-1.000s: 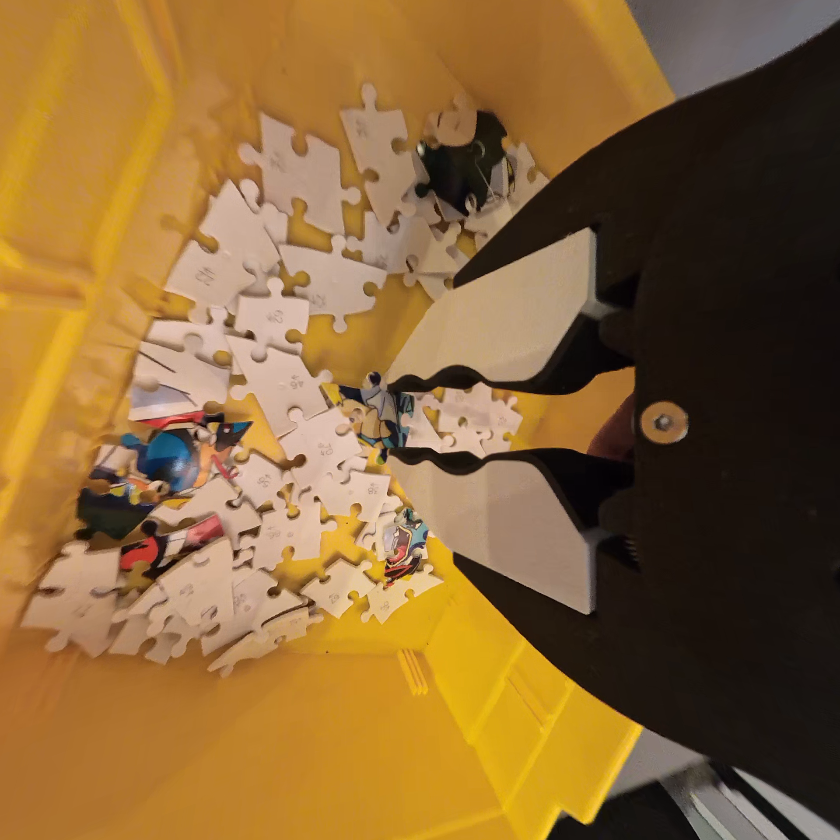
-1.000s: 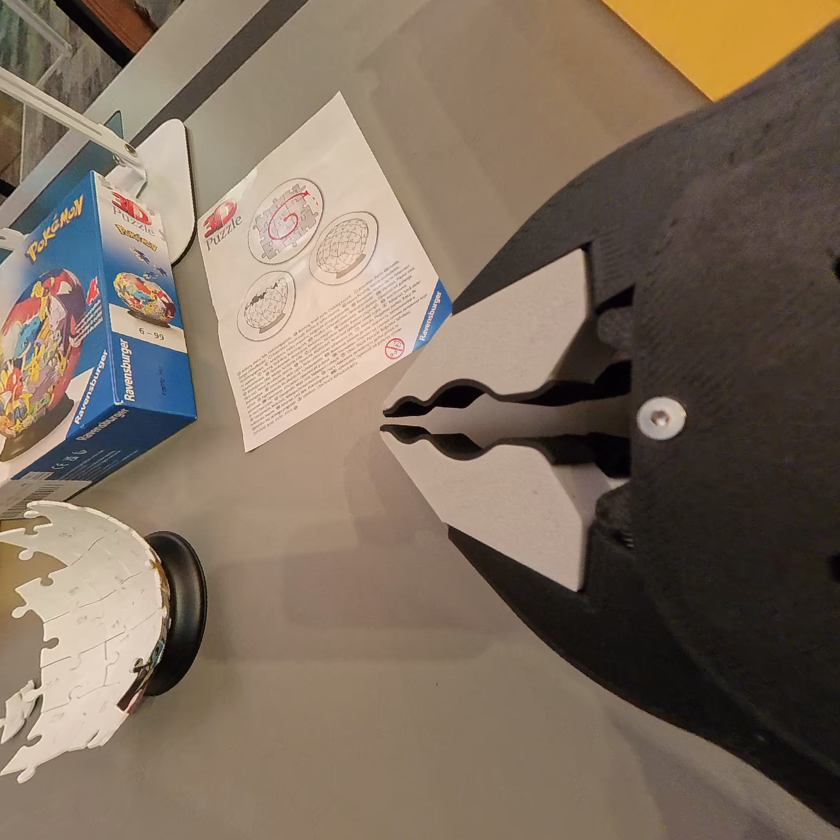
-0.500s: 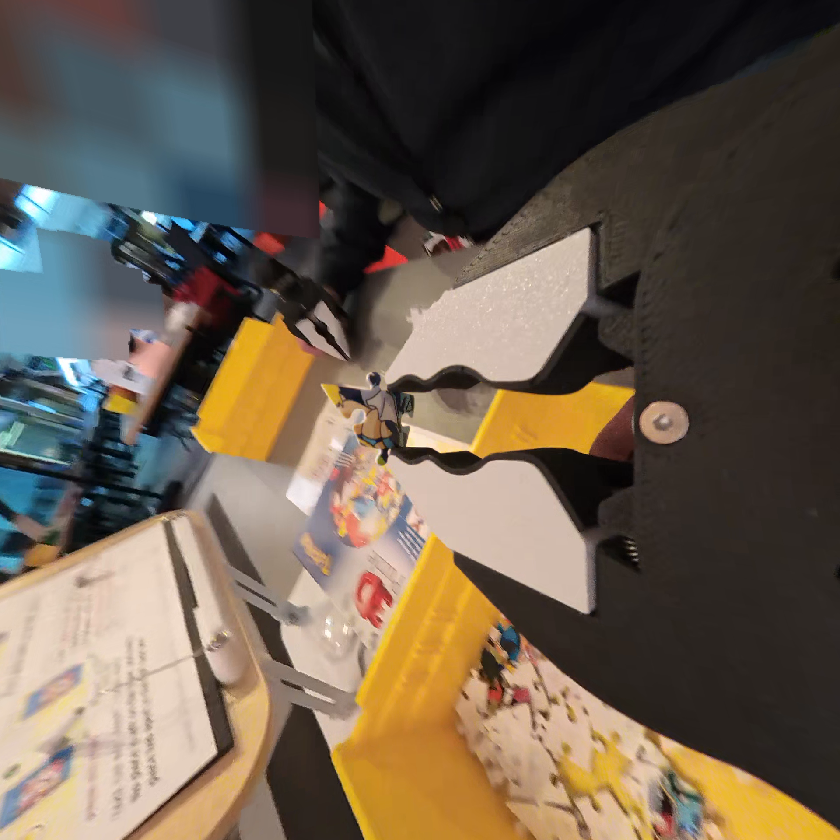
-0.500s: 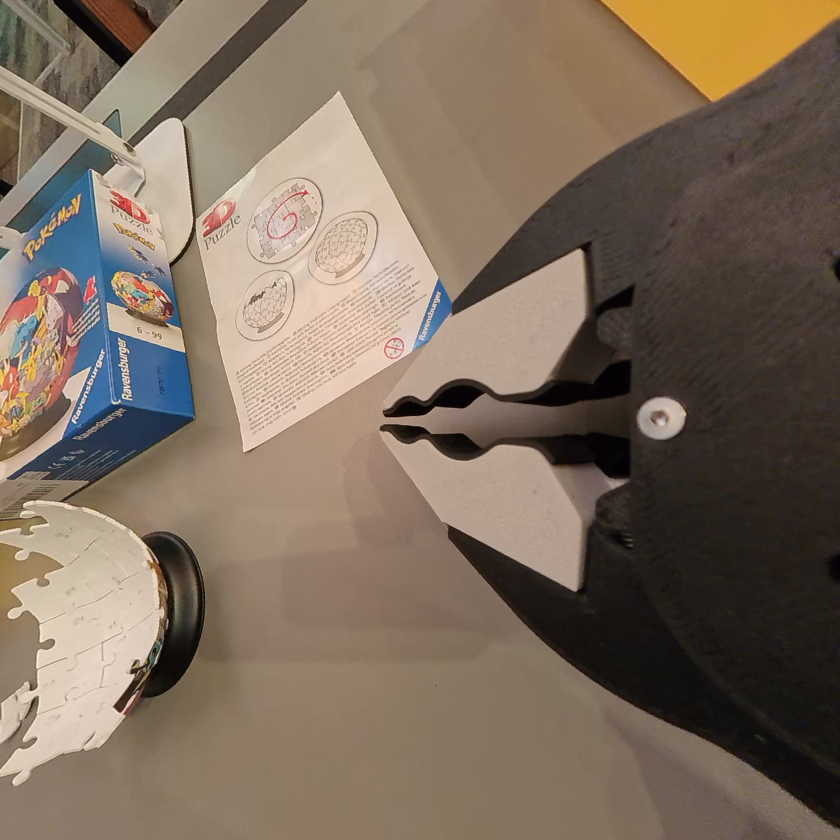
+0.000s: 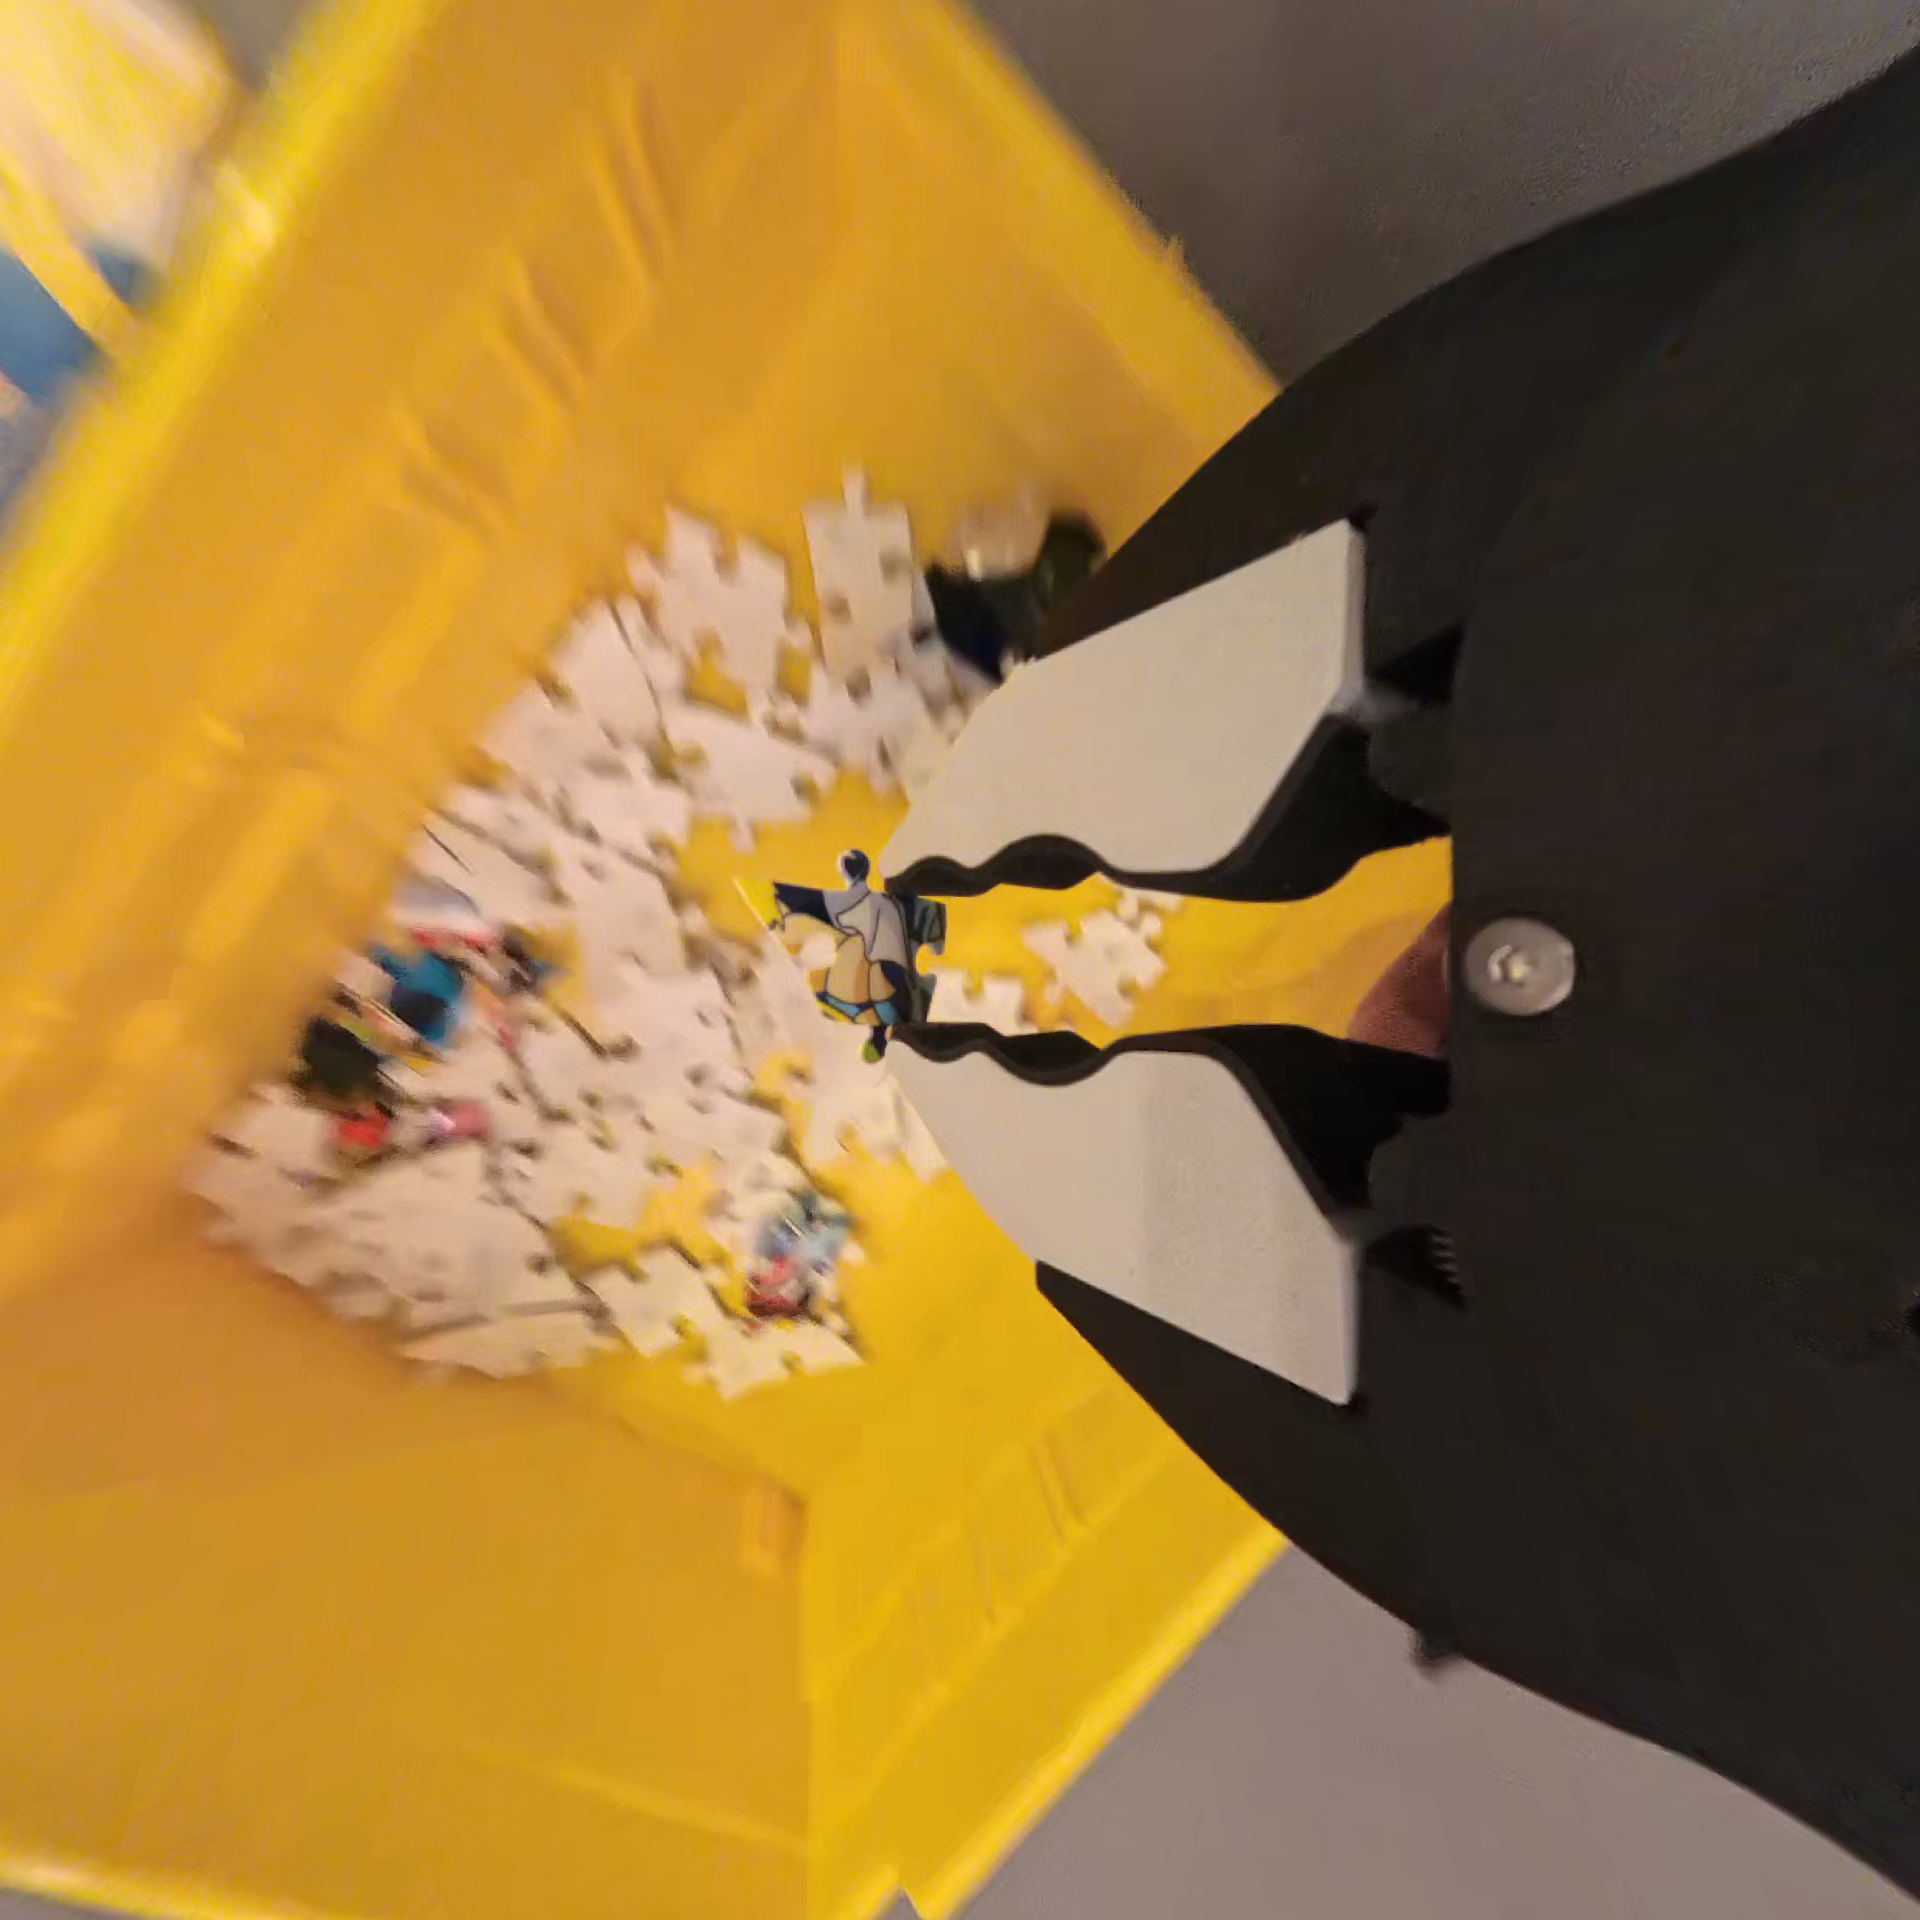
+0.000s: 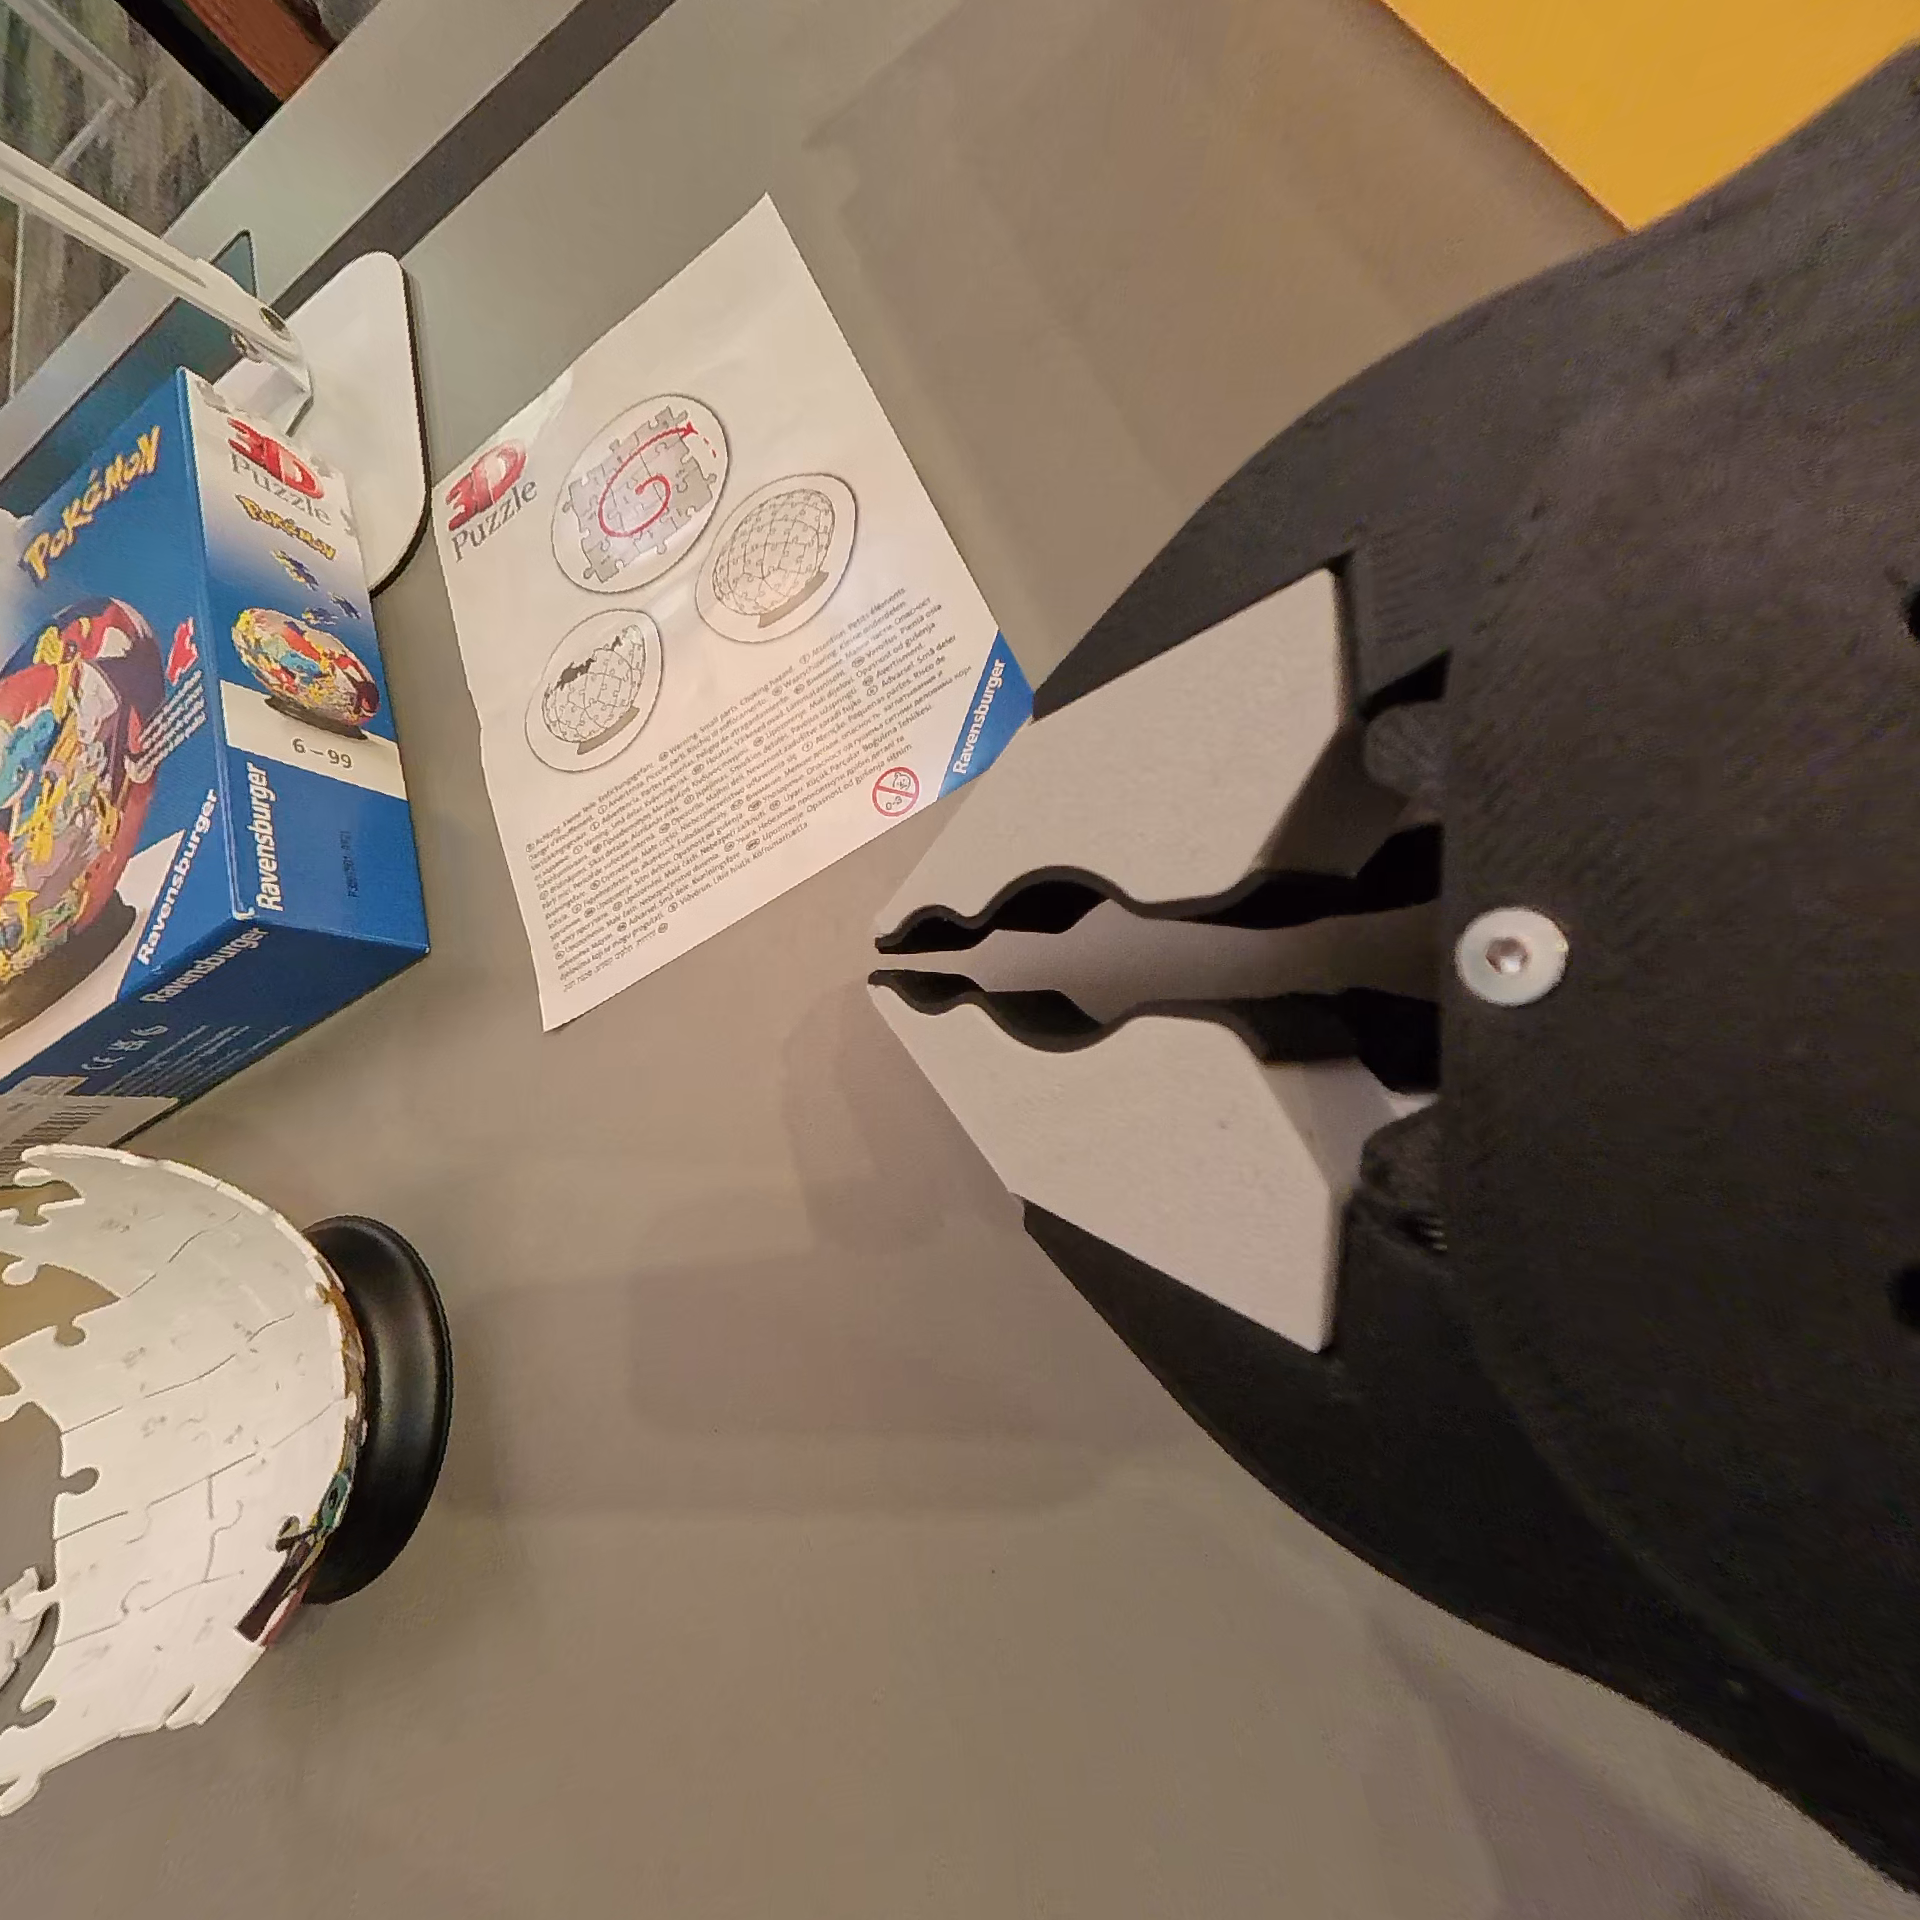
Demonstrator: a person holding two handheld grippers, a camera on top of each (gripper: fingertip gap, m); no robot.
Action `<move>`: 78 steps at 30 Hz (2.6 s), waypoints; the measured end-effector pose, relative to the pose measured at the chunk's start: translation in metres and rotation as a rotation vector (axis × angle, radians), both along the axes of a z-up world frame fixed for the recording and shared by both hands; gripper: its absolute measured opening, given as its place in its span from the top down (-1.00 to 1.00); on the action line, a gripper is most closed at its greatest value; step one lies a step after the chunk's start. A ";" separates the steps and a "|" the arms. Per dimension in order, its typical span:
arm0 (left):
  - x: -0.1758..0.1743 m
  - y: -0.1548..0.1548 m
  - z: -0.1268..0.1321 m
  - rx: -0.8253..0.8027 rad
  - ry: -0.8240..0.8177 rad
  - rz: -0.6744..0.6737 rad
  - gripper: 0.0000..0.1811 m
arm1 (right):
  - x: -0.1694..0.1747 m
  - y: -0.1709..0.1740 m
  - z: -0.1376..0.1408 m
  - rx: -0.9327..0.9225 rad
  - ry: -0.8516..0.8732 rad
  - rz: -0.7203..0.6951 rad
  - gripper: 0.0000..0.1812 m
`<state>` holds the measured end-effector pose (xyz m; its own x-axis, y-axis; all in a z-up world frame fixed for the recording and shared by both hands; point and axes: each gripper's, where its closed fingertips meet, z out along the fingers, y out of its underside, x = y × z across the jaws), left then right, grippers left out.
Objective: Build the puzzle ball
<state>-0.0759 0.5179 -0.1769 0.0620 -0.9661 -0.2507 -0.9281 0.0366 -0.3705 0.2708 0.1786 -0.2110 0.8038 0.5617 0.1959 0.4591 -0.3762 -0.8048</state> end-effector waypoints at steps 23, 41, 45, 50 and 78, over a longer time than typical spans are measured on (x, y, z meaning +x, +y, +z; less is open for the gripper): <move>-0.021 -0.061 -0.051 -0.205 0.378 -0.110 0.65 | 0.001 0.001 -0.004 -0.018 -0.009 -0.010 0.99; -0.017 -0.060 -0.044 -0.237 0.431 -0.164 0.90 | 0.001 0.001 -0.001 -0.008 0.004 -0.009 0.99; -0.015 -0.053 -0.035 -0.189 0.392 -0.177 0.98 | 0.001 0.001 -0.001 -0.007 0.004 -0.009 0.99; -0.015 -0.044 -0.024 -0.107 0.351 -0.171 0.98 | 0.001 0.001 -0.001 -0.009 0.007 -0.010 0.99; -0.020 -0.029 -0.024 -0.103 0.195 -0.151 0.71 | 0.002 0.001 -0.001 -0.022 0.020 -0.014 0.99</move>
